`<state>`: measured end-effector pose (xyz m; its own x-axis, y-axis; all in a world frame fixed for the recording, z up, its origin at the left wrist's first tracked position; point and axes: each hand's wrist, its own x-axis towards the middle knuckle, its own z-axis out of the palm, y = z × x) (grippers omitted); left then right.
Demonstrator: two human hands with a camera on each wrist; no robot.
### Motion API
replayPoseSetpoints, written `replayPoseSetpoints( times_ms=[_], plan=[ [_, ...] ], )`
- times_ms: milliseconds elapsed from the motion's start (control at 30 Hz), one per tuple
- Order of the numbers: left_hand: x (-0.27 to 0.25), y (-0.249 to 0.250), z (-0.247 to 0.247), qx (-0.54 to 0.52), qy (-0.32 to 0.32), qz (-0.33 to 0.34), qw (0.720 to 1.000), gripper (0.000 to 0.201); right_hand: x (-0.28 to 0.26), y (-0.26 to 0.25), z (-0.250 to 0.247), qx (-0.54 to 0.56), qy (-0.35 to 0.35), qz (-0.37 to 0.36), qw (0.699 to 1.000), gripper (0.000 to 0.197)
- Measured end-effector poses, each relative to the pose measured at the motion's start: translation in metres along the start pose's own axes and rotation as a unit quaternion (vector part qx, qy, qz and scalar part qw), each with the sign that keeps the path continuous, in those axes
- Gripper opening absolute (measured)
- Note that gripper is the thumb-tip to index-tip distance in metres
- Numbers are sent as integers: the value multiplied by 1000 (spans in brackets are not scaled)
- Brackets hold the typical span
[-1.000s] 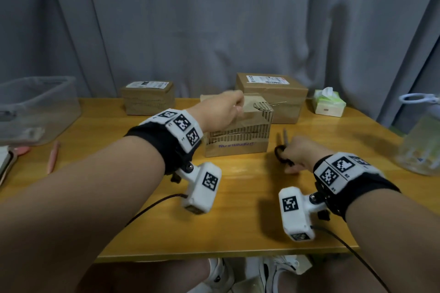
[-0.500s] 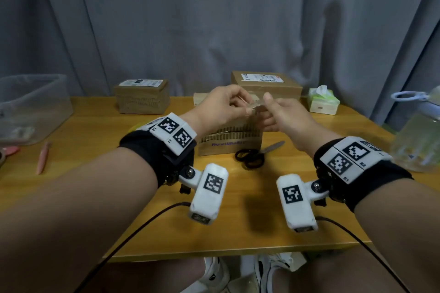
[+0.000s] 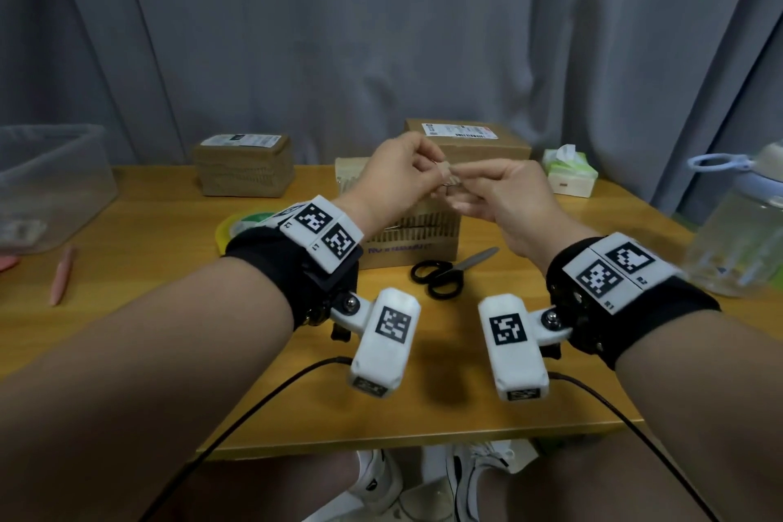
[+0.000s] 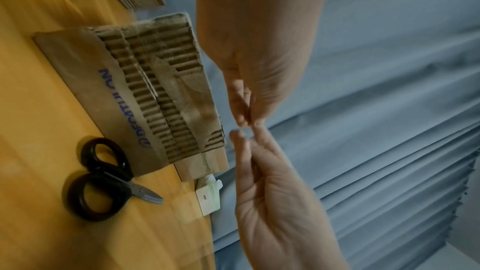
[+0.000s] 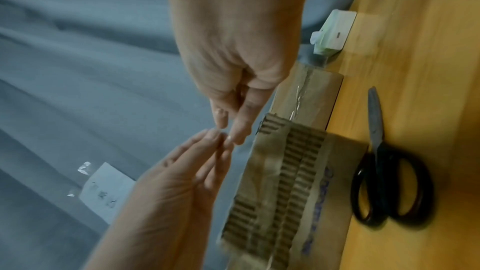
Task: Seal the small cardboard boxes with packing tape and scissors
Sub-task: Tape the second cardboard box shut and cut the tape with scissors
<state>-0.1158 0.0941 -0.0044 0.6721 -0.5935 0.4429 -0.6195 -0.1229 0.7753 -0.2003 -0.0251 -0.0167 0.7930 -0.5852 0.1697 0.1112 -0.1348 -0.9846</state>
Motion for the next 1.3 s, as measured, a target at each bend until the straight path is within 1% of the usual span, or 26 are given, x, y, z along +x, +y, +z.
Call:
replayPoseSetpoints(
  times_ms=[33,67,100,133,167,233,267,333,367,433,500,567,600,667,733,767,800,867,933,967,1033,1100,1133,1200,1267,1300],
  plan=[
    [1,-1,-2,41,20,-4,999,8,4,5,-7,-78,20,11,997,16],
    [2,-2,-5,116,34,0,993,11,8,10,-15,-181,27,27,983,17],
    [3,-6,-7,207,31,9,978,19,11,16,-23,-275,14,46,960,17],
    [4,-11,-9,292,11,13,956,28,13,22,-29,-348,-5,64,935,16],
    [4,-17,-10,358,-17,11,933,36,14,27,-34,-398,-17,82,914,17],
    [3,-29,-9,437,-59,16,897,45,15,42,-38,-430,-28,111,895,15],
    [2,-36,-9,454,-63,27,888,45,16,51,-38,-435,-25,115,893,18],
    [2,-46,-11,458,-54,54,886,42,19,69,-37,-438,-3,126,890,33],
    [3,-48,-14,457,-51,69,886,41,21,75,-37,-449,3,127,884,35],
    [5,-52,-21,460,-47,90,882,40,26,80,-35,-497,5,113,860,24],
    [6,-56,-34,456,-47,95,883,38,29,79,-35,-554,-12,102,826,16],
    [7,-67,-50,432,-46,85,896,37,30,80,-37,-591,-24,90,802,16],
    [7,-73,-58,408,-40,78,909,37,30,80,-38,-596,-28,90,797,16],
    [6,-78,-66,363,-25,55,930,33,30,79,-38,-588,-36,99,802,17],
    [6,-71,-61,365,-25,12,931,36,32,71,-37,-586,-45,103,802,16],
    [7,-66,-54,382,-33,-12,923,45,33,65,-36,-585,-34,92,805,15],
    [8,-61,-46,402,-42,-34,914,59,34,58,-34,-571,-13,71,818,16],
    [9,-53,-30,428,-59,-77,899,88,39,48,-27,-519,19,24,854,20],
    [13,-53,-16,440,-77,-118,887,103,44,40,-14,-458,16,-22,889,15],
    [15,-56,-11,445,-83,-126,883,104,46,37,-6,-430,9,-45,901,13],
    [20,-61,-7,448,-72,-113,884,95,49,31,8,-391,2,-86,916,15],
    [24,-65,-13,422,-64,-73,901,81,52,28,16,-366,-8,-122,923,20],
    [24,-66,-19,398,-72,-46,913,75,54,26,18,-357,-18,-135,924,23],
    [19,-66,-40,323,-114,-2,940,65,57,21,21,-353,-55,-145,923,30],
    [11,-63,-63,237,-161,-9,958,61,57,16,26,-362,-112,-134,916,36],
    [7,-63,-72,219,-175,-14,960,59,56,14,30,-374,-146,-130,907,38]
  ],
)
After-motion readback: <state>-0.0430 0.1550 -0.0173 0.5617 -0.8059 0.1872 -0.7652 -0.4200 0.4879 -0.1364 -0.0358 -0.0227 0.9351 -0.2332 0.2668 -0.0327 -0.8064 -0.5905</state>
